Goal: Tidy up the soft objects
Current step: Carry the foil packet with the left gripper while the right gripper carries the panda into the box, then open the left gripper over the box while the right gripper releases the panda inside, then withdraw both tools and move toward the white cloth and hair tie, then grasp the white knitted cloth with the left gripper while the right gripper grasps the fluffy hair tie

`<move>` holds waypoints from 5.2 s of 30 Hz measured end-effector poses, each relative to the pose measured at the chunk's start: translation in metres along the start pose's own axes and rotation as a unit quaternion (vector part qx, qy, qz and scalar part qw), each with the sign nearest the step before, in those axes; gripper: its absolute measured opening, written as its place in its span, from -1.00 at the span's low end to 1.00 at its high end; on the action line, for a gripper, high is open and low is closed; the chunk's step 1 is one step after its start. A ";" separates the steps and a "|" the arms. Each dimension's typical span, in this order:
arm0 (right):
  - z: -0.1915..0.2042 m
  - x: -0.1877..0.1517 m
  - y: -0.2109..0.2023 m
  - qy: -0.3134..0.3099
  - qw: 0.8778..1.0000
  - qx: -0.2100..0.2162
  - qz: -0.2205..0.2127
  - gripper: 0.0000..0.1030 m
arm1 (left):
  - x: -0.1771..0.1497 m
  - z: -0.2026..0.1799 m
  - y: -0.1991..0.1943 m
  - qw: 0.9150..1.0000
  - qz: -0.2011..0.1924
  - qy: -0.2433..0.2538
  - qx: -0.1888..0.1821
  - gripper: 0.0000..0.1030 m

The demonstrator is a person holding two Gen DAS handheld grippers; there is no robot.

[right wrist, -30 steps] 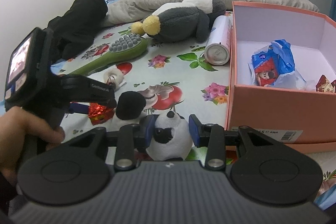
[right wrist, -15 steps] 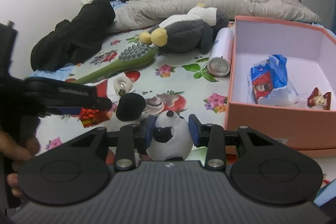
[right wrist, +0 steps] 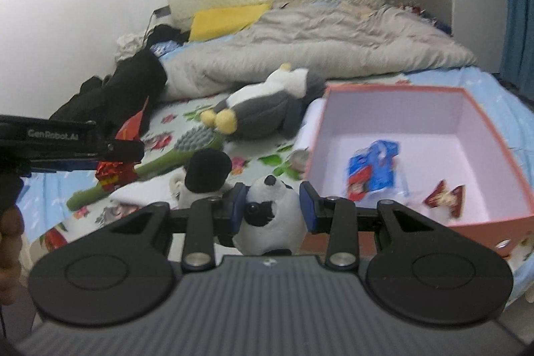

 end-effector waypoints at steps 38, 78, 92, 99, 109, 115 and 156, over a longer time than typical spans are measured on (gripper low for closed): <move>-0.223 0.015 0.061 0.124 0.982 -0.125 0.070 -0.25 | 0.018 -0.209 0.223 0.980 0.149 0.099 -0.090 0.26; -0.136 -0.013 -0.068 0.100 0.993 -0.069 -0.013 -0.01 | -0.028 -0.164 0.001 0.991 0.019 0.105 -0.082 0.40; -0.069 -0.028 -0.063 0.054 0.998 -0.013 0.000 -0.01 | -0.050 -0.089 -0.049 0.998 -0.013 0.051 -0.038 0.40; -0.031 -0.036 -0.055 0.024 0.999 0.030 0.012 -0.01 | -0.062 -0.049 -0.064 0.999 -0.021 0.023 -0.007 0.40; 0.021 -0.058 -0.039 -0.022 0.994 0.100 0.043 -0.01 | -0.093 0.011 -0.092 0.998 -0.039 -0.034 0.047 0.40; 0.044 -0.066 -0.006 -0.037 0.990 0.120 0.068 -0.01 | -0.096 0.053 -0.072 0.995 -0.028 -0.063 0.071 0.40; 0.151 -0.056 0.298 -0.146 0.967 0.168 0.124 -0.05 | -0.031 0.246 0.193 0.988 0.053 -0.018 0.145 0.64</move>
Point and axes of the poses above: each gripper's, at about its wrist camera, not at the fingertips, and y roughly the way its jaws point, z to its left, x to its top, the point moved 2 cm from there along y, roughly the way its jaws point, and after that the axes turned 1 degree about -z, right-handed, at the moved point
